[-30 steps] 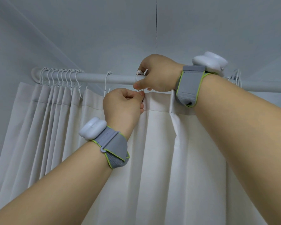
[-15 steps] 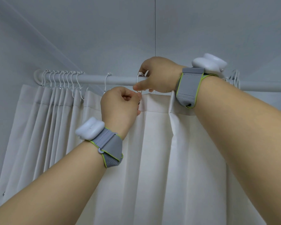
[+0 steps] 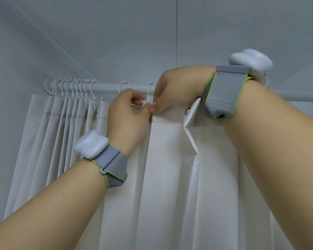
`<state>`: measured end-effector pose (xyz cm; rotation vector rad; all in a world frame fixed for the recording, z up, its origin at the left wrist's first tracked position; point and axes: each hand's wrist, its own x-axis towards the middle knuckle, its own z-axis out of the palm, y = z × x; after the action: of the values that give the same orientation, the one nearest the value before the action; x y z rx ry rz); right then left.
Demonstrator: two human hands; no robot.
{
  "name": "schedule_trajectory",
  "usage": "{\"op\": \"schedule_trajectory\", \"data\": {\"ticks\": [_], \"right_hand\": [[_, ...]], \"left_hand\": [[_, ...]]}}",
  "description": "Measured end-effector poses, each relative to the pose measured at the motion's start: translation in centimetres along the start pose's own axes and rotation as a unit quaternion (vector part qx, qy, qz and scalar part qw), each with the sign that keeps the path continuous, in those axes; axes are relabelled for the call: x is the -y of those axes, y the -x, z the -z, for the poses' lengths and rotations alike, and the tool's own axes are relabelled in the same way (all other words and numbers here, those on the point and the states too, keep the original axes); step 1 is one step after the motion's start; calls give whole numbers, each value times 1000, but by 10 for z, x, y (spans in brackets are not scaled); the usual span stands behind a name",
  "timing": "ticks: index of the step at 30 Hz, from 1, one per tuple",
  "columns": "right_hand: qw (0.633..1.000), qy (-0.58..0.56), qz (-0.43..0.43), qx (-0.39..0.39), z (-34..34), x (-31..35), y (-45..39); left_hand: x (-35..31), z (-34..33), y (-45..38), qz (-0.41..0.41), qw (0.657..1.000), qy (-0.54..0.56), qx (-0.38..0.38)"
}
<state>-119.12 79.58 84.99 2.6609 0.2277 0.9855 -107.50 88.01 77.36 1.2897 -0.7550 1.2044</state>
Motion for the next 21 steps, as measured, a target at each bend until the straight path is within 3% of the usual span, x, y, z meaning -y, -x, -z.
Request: {"op": "schedule_trajectory", "data": {"ticks": [6, 8, 12, 16, 21], "right_hand": [[999, -41, 16, 15, -2, -10, -2], [997, -73, 18, 17, 0, -16, 0], [991, -115, 23, 63, 5, -27, 6], [987, -140, 6, 83, 9, -37, 15], [993, -113, -34, 5, -2, -42, 16]], "left_hand": [[-10, 2, 8, -123, 989, 14, 84], [-10, 3, 9, -183, 978, -25, 96], [-6, 7, 6, -160, 970, -10, 181], [1, 10, 0, -171, 973, -96, 123], [6, 18, -8, -145, 976, -141, 82]]}}
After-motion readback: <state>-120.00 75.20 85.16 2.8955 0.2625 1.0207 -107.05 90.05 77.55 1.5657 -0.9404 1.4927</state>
